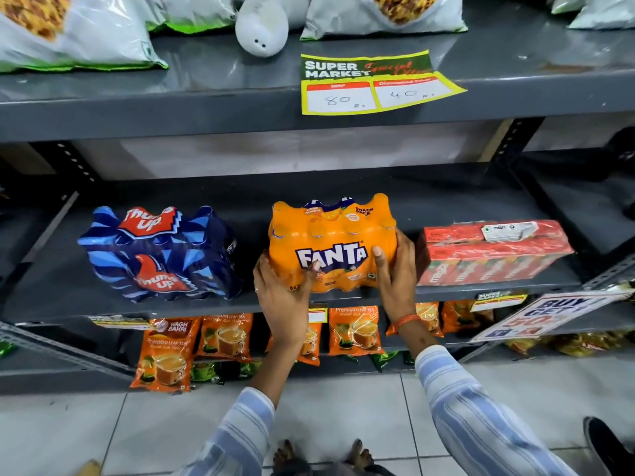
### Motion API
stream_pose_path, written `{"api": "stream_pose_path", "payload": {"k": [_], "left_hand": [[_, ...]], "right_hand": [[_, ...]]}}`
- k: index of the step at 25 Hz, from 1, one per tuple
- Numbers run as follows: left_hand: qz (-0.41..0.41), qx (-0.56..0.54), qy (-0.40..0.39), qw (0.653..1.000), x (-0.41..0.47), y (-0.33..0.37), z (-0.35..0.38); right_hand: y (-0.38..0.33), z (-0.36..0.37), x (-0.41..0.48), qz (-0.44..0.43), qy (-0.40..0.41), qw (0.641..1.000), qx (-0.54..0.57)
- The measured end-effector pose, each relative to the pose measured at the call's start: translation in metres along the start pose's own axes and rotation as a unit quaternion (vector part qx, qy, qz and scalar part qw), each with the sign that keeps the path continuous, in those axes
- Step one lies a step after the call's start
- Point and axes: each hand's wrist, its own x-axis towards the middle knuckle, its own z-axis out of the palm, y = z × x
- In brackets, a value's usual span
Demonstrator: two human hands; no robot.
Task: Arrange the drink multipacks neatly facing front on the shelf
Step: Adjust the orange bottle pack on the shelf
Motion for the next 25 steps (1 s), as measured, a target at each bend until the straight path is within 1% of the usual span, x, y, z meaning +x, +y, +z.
{"api": "stream_pose_path", "payload": {"k": [1, 2, 3, 4, 6, 7, 9, 11, 13, 14, 16, 18, 19, 22, 25], "left_hand": [[0.003, 0.001, -0.006, 1.0, 0.0, 0.001, -0.003], [0.016, 0.004, -0.011, 1.0, -0.001, 0.003, -0.006], [0.045, 0.011, -0.012, 0.999, 0.0, 0.004, -0.011], [0.085, 0.018, -0.006, 0.996, 0.004, 0.005, -0.019], [0.165, 0.025, 0.016, 0.986, 0.016, 0.004, -0.035], [0.194, 0.029, 0.025, 0.98, 0.027, 0.0, -0.049], [0.231, 0.031, 0.053, 0.971, 0.05, -0.014, -0.08], [0.217, 0.064, 0.096, 0.969, 0.076, -0.038, -0.116], [0.148, 0.104, 0.131, 0.975, 0.1, -0.065, -0.148], [0.105, 0.104, 0.13, 0.98, 0.108, -0.078, -0.162], [0.034, 0.059, 0.082, 0.994, 0.12, -0.097, -0.181], [0.003, 0.005, 0.032, 0.999, 0.126, -0.109, -0.189], [-0.006, -0.01, 0.024, 1.0, 0.128, -0.112, -0.192], [-0.022, -0.026, 0.016, 0.999, 0.131, -0.116, -0.193], [-0.017, -0.006, 0.033, 0.999, 0.131, -0.117, -0.192]], "right_hand": [[-0.002, 0.007, -0.002, -0.012, 0.032, 0.999, -0.012], [-0.007, 0.015, -0.003, -0.035, 0.085, 0.995, -0.035], [-0.019, 0.024, -0.009, -0.071, 0.143, 0.985, -0.065], [-0.032, 0.039, -0.014, -0.119, 0.19, 0.972, -0.074], [-0.061, 0.068, -0.02, -0.221, 0.234, 0.945, -0.06], [-0.076, 0.087, -0.021, -0.243, 0.236, 0.94, -0.041], [-0.099, 0.13, -0.025, -0.258, 0.207, 0.944, -0.004], [-0.104, 0.174, -0.039, -0.254, 0.155, 0.955, 0.003], [-0.091, 0.208, -0.055, -0.201, 0.078, 0.976, -0.018], [-0.08, 0.221, -0.061, -0.166, 0.037, 0.985, -0.029], [-0.062, 0.24, -0.071, -0.11, -0.019, 0.993, -0.042], [-0.055, 0.25, -0.076, -0.087, -0.014, 0.995, -0.043], [-0.054, 0.253, -0.076, -0.086, -0.004, 0.995, -0.042], [-0.056, 0.256, -0.076, -0.091, 0.009, 0.995, -0.037], [-0.058, 0.257, -0.076, -0.092, 0.005, 0.995, -0.037]]}}
